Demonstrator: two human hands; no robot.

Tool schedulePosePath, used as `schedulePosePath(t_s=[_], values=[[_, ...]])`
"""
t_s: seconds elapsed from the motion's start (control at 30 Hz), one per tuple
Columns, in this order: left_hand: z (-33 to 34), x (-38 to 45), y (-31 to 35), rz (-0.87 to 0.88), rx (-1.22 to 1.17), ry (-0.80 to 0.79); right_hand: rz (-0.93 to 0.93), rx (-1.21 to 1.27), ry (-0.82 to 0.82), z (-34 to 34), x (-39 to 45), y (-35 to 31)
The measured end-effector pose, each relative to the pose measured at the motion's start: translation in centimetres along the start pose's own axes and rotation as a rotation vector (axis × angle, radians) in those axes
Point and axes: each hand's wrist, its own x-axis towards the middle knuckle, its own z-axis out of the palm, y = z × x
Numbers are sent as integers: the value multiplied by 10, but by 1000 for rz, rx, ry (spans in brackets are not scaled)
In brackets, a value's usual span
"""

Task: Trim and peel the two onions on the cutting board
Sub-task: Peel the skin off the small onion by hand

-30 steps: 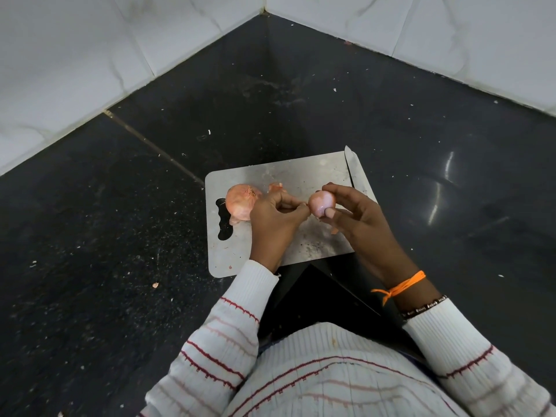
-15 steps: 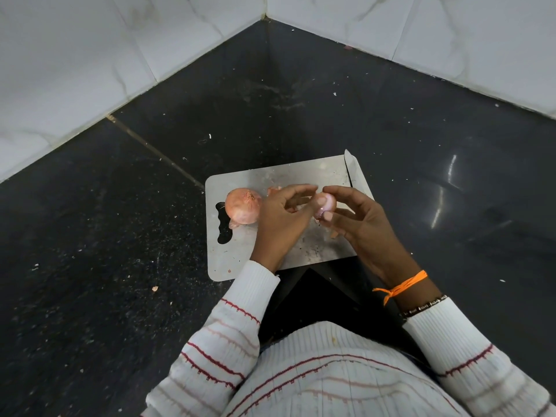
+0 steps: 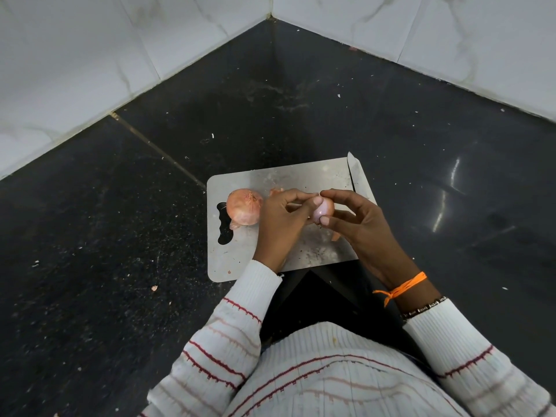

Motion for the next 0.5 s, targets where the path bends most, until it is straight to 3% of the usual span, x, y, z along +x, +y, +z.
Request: schedulePosePath(t_s=[0.3, 0.5], values=[[-10, -1, 1, 90, 175, 86, -22, -74, 48, 2, 0, -3], [-10, -7, 5, 140, 211, 22, -29, -88, 40, 1, -1, -1]])
